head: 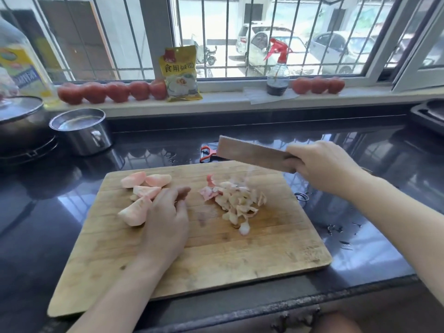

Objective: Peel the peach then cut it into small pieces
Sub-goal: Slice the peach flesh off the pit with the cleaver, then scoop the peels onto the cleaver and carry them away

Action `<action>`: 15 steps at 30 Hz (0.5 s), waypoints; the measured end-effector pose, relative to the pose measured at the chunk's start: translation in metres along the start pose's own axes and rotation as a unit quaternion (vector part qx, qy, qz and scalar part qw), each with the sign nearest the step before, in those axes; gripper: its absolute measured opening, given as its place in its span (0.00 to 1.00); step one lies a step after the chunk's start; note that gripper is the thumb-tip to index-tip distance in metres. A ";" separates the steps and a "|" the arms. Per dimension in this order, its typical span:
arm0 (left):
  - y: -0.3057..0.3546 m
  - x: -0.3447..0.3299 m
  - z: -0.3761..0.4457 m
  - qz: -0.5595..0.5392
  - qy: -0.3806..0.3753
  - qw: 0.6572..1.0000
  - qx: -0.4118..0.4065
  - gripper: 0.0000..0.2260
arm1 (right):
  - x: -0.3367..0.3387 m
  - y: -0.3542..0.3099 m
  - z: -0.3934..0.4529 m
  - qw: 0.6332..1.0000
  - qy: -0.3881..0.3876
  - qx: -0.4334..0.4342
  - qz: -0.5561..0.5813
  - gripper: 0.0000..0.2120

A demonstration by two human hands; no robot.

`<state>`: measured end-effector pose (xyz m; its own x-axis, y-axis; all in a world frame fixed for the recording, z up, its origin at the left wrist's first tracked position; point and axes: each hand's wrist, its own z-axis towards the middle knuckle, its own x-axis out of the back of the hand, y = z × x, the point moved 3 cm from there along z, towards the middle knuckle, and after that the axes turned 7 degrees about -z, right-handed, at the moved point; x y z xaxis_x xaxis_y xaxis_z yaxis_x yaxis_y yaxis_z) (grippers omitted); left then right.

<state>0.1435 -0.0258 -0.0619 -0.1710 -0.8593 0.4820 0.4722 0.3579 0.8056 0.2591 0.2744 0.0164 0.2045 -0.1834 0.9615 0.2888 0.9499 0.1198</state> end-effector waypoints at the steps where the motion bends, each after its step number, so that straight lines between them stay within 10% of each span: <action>1: 0.000 -0.001 -0.001 0.000 0.000 1.000 0.001 0.15 | -0.002 0.001 0.009 1.000 0.006 -0.005 0.007 0.11; 15: -0.002 0.007 -0.002 -0.092 0.033 0.993 0.068 0.15 | -0.024 -0.023 0.039 0.973 -0.016 0.228 -0.026 0.05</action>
<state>0.1429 -0.0330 -0.0605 -0.1837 -0.9356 0.3016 0.3155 0.2345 0.9195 0.2113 0.2670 0.0005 0.1690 -0.2331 0.9577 -0.1479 0.9546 0.2585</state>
